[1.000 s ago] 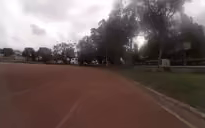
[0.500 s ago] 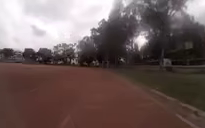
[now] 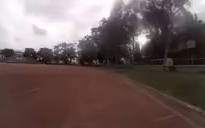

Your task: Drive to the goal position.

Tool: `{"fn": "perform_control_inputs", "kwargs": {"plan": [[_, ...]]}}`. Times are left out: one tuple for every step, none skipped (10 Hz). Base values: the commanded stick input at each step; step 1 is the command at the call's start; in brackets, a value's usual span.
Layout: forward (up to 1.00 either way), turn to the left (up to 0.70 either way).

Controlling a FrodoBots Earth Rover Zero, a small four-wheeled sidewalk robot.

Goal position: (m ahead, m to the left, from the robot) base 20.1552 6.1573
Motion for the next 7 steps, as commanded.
{"fn": "perform_control_inputs", "kwargs": {"plan": [[0.85,0.0],[0.85,0.0],[0.85,-0.02],[0.85,-0.06],[0.85,-0.13],[0.85,-0.04],[0.85,-0.05]]}}
